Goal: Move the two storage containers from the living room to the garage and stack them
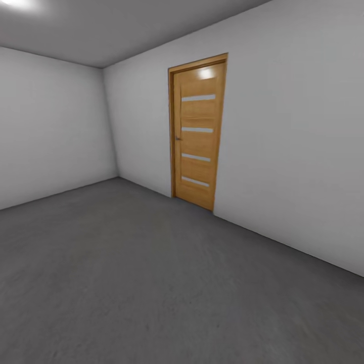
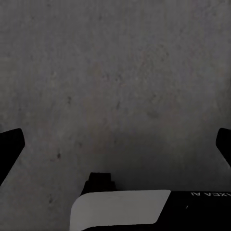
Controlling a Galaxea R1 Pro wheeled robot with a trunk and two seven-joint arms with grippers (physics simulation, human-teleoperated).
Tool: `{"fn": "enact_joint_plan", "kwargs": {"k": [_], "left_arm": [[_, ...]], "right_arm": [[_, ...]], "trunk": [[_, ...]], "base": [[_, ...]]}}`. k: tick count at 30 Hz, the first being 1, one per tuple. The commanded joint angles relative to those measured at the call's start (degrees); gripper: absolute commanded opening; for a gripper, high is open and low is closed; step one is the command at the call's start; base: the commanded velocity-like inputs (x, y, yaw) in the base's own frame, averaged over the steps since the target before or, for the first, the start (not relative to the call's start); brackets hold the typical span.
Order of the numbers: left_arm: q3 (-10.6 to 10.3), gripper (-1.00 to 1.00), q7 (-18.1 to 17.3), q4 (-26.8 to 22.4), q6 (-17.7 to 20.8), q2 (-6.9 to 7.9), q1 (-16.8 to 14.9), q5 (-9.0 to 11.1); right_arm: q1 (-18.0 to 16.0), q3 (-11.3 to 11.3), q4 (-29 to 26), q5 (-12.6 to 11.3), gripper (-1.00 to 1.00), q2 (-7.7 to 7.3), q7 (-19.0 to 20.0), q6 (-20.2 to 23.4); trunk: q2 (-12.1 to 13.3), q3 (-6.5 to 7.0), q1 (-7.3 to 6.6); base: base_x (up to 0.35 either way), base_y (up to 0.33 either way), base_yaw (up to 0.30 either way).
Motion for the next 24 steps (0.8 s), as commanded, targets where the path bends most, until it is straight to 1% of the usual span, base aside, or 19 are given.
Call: {"fn": "enact_joint_plan", "kwargs": {"k": [1, 8, 24], "left_arm": [[0.0, 1.00, 0.1, -0.2, 0.4, -0.02, 0.0, 0.0], [0.0, 1.00, 0.1, -0.2, 0.4, -0.02, 0.0, 0.0], [0.0, 1.00, 0.1, -0.2, 0.4, -0.02, 0.0, 0.0]], "right_arm": [[0.0, 0.0, 0.0, 0.4, 1.00, -0.01, 0.0, -0.2], [0.0, 0.0, 0.0, 0.4, 1.00, -0.01, 0.0, -0.1], [0.0, 0.0, 0.0, 0.4, 1.00, -0.01, 0.0, -0.2]], "trunk": [[0.0, -0.05, 0.04], [0.0, -0.05, 0.04], [0.0, -0.05, 0.04]], "base": [[0.327, 0.132, -0.001], [0.327, 0.125, 0.000], [0.327, 0.077, 0.000]]}}
